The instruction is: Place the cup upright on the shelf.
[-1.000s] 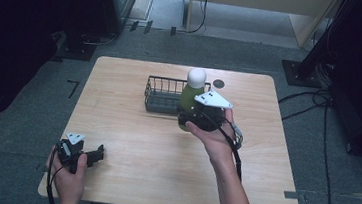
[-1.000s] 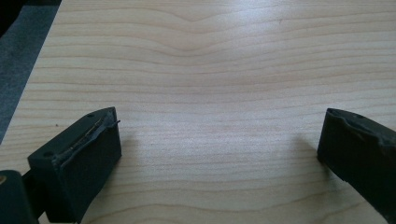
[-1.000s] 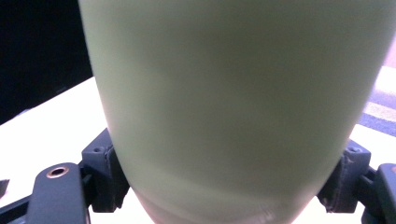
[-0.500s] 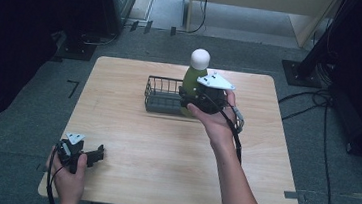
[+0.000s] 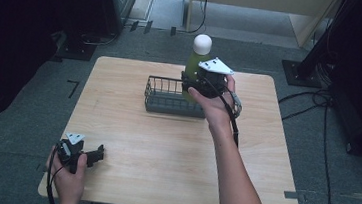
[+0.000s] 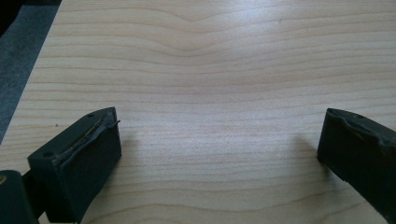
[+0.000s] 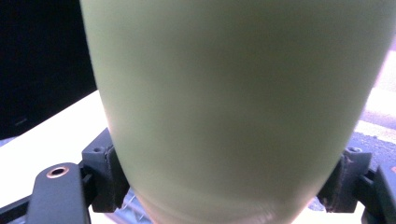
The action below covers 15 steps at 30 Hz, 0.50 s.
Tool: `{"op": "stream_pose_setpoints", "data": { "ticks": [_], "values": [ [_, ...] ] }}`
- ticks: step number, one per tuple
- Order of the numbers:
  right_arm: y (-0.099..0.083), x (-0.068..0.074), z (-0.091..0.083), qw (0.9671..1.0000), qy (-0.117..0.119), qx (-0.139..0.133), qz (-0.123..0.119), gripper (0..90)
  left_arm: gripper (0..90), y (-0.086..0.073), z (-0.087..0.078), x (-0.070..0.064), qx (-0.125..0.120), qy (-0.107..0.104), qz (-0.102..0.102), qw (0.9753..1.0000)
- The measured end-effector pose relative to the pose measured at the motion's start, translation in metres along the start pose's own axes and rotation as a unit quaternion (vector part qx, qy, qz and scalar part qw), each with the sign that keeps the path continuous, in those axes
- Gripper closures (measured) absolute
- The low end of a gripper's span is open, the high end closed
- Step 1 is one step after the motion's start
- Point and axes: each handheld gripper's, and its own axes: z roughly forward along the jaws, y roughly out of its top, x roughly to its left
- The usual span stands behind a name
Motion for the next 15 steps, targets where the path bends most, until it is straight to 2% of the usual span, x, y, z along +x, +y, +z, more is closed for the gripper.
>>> {"op": "stream_pose_setpoints", "data": {
  "ticks": [9,15],
  "values": [
    [-0.002,-0.007,0.020,0.9999,-0.012,-0.007,0.007,20.0,0.0,0.000,0.000,0.000,0.000,-0.001,0.001,1.0000],
    [-0.010,-0.014,0.034,0.9995,-0.028,0.004,0.016,20.0,0.0,0.000,0.000,0.000,0.001,-0.002,0.003,1.0000]
  ]
}}
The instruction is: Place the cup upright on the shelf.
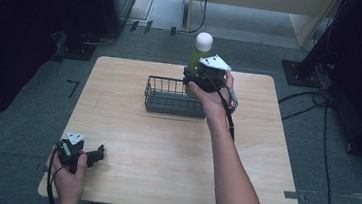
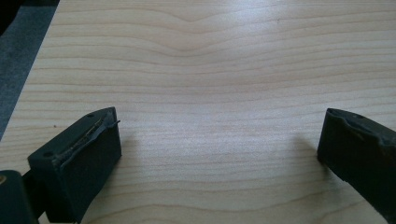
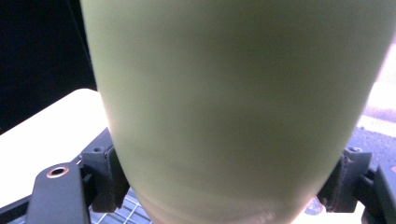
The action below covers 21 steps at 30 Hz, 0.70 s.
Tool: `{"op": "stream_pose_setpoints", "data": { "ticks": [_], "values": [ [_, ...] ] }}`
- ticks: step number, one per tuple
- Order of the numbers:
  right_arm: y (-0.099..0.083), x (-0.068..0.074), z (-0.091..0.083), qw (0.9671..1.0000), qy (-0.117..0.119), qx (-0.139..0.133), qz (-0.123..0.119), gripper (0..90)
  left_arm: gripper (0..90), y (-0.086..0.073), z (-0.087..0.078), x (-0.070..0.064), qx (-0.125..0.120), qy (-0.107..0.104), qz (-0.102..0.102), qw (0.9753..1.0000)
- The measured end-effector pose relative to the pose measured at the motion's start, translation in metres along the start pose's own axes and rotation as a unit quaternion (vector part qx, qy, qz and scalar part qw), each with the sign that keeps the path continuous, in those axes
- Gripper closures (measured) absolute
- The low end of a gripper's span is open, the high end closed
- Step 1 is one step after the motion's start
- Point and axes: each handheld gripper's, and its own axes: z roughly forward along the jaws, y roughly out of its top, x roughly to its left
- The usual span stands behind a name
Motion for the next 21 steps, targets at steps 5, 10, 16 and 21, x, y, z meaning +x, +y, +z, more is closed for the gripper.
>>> {"op": "stream_pose_setpoints", "data": {
  "ticks": [5,10,16,21],
  "values": [
    [-0.009,-0.003,0.011,0.9998,-0.005,0.015,0.007,20.0,0.0,0.000,0.000,0.000,0.000,0.000,0.000,1.0000],
    [-0.018,-0.003,0.018,0.9996,0.001,0.023,0.014,20.0,0.0,0.000,0.000,0.000,0.000,0.000,0.000,1.0000],
    [-0.025,-0.003,0.026,0.9992,-0.004,0.036,0.015,20.0,0.0,0.000,0.000,0.000,0.000,0.000,0.000,1.0000],
    [-0.031,-0.004,0.030,0.9988,-0.003,0.046,0.017,19.9,0.0,0.000,0.000,0.000,0.000,0.000,0.000,1.0000]
  ]
}}
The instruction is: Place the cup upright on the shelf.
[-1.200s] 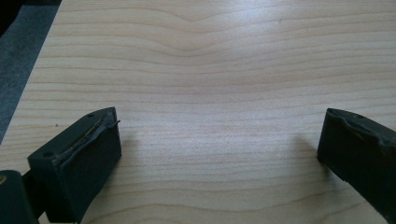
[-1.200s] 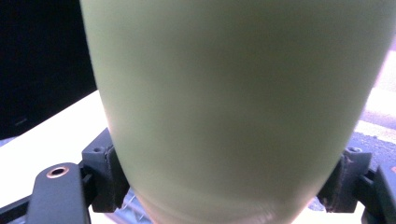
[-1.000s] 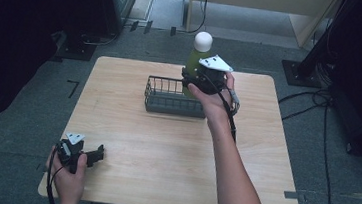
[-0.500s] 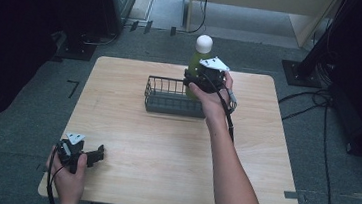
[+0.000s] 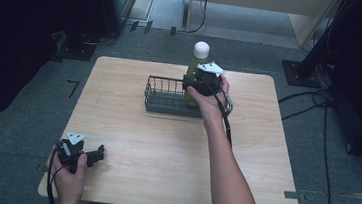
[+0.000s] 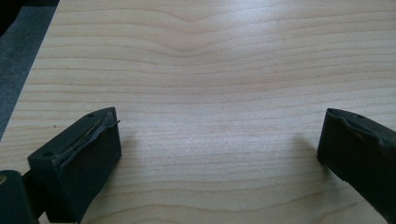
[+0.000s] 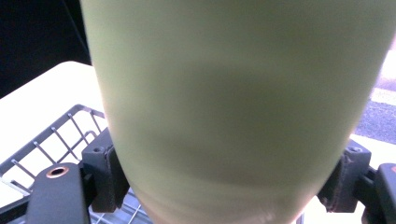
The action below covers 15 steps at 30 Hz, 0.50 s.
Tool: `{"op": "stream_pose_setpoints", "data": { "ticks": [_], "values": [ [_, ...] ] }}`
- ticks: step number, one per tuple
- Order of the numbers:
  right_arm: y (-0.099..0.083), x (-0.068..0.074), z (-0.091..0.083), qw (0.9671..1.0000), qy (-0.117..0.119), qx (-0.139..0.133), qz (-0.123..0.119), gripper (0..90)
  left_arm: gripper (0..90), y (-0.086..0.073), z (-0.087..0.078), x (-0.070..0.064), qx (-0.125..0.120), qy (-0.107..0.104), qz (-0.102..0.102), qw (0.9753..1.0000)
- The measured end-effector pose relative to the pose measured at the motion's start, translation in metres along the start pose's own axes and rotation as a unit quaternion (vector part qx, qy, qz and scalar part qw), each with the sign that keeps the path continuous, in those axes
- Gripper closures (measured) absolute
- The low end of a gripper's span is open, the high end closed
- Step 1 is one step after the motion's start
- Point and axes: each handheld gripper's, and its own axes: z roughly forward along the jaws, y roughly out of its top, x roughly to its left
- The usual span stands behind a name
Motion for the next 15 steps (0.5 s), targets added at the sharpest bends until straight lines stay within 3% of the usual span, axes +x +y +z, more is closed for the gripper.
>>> {"op": "stream_pose_setpoints", "data": {
  "ticks": [15],
  "values": [
    [-0.0028,-0.0004,0.0032,0.9998,0.009,-0.006,0.015,18.1,0.0,0.0000,0.0000,0.0000,0.000,0.000,0.000,1.0000]
  ]
}}
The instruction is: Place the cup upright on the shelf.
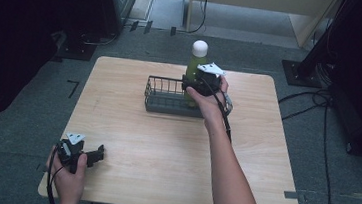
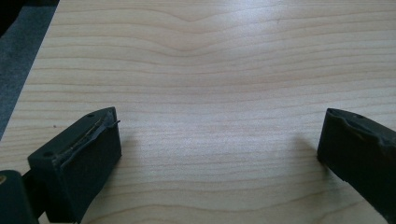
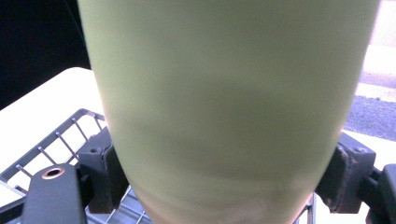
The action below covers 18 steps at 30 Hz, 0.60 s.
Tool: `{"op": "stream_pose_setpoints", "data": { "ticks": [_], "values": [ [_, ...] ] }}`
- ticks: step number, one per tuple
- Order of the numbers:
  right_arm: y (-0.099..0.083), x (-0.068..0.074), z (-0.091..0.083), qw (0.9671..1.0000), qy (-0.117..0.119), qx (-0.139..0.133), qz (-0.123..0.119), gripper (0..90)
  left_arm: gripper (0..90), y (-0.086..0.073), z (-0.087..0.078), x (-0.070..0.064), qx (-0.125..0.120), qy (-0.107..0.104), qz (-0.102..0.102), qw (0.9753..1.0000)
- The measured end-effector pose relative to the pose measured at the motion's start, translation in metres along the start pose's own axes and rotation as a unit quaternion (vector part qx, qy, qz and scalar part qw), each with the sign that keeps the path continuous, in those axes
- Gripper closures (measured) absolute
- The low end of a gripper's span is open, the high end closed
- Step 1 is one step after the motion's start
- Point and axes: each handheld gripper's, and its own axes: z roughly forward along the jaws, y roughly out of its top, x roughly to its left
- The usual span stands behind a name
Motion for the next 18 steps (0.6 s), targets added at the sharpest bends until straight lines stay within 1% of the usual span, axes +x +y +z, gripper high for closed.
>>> {"op": "stream_pose_setpoints", "data": {
  "ticks": [2,4,9,13,18],
  "values": [
    [0.000,-0.001,0.000,1.0000,0.002,0.004,0.000,16.8,0.0,0.000,0.000,0.000,0.000,0.000,0.000,1.0000],
    [-0.001,-0.001,0.000,1.0000,0.001,0.008,0.000,13.5,0.0,0.000,0.000,0.000,0.000,0.000,0.000,1.0000],
    [-0.002,-0.002,-0.003,0.9999,0.002,0.011,0.007,11.8,0.0,0.000,0.000,0.000,0.000,0.000,0.000,1.0000],
    [-0.002,-0.005,-0.008,0.9995,0.015,0.018,0.021,5.9,0.0,0.000,0.000,0.000,0.000,0.000,0.000,1.0000],
    [-0.005,-0.008,-0.017,0.9994,0.022,0.019,0.018,1.2,0.0,0.000,0.000,0.000,0.000,0.000,0.000,1.0000]
  ]
}}
